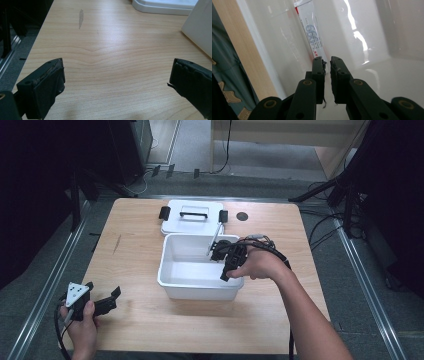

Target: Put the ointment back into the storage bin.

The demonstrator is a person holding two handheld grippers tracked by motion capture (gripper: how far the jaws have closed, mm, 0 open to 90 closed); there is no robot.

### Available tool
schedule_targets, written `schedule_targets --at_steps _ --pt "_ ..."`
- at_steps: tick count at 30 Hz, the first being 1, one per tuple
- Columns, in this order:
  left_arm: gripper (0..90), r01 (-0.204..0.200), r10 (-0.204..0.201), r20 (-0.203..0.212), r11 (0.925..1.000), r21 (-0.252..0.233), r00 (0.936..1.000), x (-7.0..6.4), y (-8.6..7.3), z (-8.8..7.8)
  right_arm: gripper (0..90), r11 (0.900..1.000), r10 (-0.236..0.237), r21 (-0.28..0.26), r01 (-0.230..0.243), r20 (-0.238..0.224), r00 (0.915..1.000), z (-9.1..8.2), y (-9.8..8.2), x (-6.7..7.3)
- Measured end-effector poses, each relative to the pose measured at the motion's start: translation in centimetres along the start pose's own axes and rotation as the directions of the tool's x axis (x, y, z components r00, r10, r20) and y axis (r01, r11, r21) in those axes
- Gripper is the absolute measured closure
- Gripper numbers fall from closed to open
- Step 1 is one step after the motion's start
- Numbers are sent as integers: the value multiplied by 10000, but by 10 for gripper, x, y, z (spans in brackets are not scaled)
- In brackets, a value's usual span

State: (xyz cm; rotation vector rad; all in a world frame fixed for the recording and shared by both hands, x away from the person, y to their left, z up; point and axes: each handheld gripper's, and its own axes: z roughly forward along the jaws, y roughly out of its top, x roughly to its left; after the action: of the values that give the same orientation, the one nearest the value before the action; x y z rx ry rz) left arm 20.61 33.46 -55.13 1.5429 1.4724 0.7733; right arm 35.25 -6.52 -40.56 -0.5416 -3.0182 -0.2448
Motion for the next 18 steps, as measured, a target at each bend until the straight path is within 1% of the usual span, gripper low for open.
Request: schedule_targets --at_steps 4,11,14,15,18 --pt "3 16 -16 0 10000 -10 10000 0 0 0 854 9997 195 -157 -193 77 9998 -12 -3 0" --pt "3 -3 3 -15 10000 -12 10000 0 0 0 864 9977 415 -556 -400 244 9988 -32 -13 -1" --pt "3 -7 7 -32 10000 2 10000 0 0 0 871 9956 594 -743 -572 283 9978 -40 -19 -4" --pt "3 -11 11 -32 10000 3 10000 -1 0 0 874 9936 741 -880 -710 326 9967 -46 -24 -5" --pt "3 -22 22 -43 10000 8 10000 -1 0 1 875 9921 834 -968 -796 354 9959 -50 -29 -7"
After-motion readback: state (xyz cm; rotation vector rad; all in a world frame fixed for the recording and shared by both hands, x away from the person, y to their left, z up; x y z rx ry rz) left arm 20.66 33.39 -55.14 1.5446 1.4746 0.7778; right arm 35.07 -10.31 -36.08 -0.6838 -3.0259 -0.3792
